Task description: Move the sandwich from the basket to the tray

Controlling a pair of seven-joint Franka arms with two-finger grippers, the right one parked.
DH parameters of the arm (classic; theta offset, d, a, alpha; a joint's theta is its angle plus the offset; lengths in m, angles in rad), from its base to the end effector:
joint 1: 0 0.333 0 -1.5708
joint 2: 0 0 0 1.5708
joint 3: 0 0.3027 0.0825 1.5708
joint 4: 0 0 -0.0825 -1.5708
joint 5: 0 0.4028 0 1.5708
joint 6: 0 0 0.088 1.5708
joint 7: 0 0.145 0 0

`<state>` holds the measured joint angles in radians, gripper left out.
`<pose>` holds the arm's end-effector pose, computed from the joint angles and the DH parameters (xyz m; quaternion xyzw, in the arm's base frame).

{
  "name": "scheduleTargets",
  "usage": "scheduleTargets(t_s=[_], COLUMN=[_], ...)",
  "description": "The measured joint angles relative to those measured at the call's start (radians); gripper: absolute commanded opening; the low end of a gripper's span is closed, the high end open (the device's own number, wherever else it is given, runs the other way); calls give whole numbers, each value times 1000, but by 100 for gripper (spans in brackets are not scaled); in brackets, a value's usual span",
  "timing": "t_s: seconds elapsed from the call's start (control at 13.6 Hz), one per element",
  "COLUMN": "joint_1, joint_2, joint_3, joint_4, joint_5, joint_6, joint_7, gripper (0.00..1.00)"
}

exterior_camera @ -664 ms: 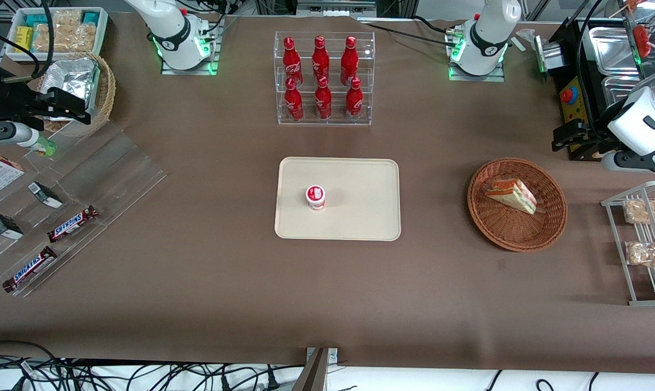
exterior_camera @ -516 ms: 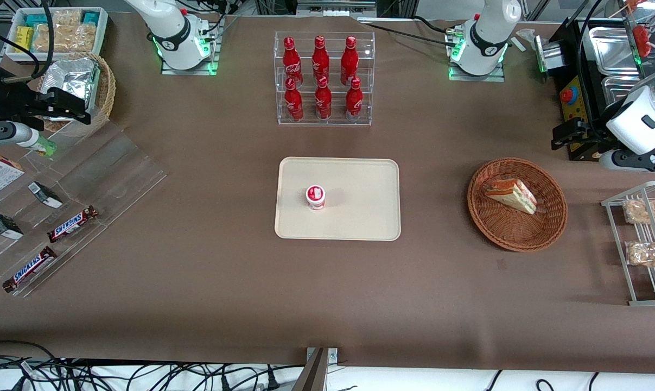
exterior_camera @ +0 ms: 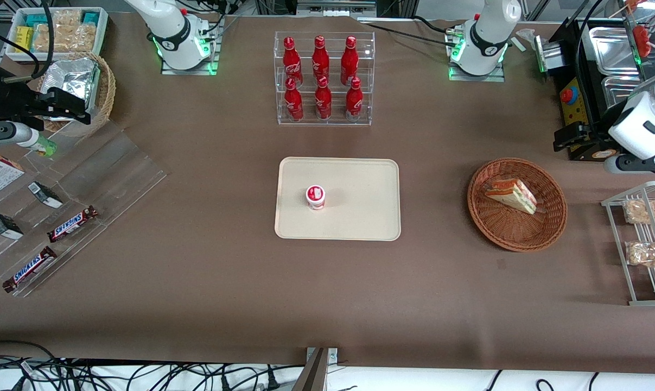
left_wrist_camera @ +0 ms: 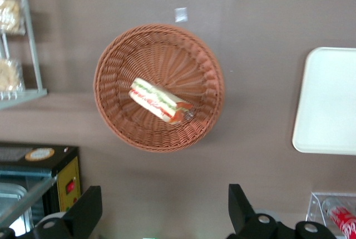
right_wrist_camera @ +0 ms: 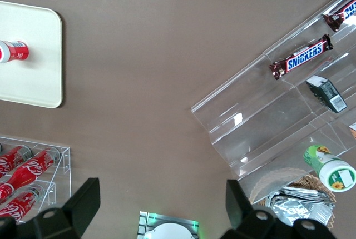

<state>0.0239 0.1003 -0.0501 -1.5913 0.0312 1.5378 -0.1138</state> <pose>0.5869 -0.0098 0.5026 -0.9960 -0.0429 0.0756 0.0184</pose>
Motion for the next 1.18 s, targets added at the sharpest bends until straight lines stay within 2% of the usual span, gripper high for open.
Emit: scheduleTargets(t_s=[0.81,1.03,1.18], joint_1=[25,27,28], joint_2=[18,22,28], joint_3=[3,3,3], joint_4=[-409,-529,-605], joint_5=[11,71,85], joint_6=[510,682,796], joint_7=[-616,-780,-849], gripper=[100,100,100])
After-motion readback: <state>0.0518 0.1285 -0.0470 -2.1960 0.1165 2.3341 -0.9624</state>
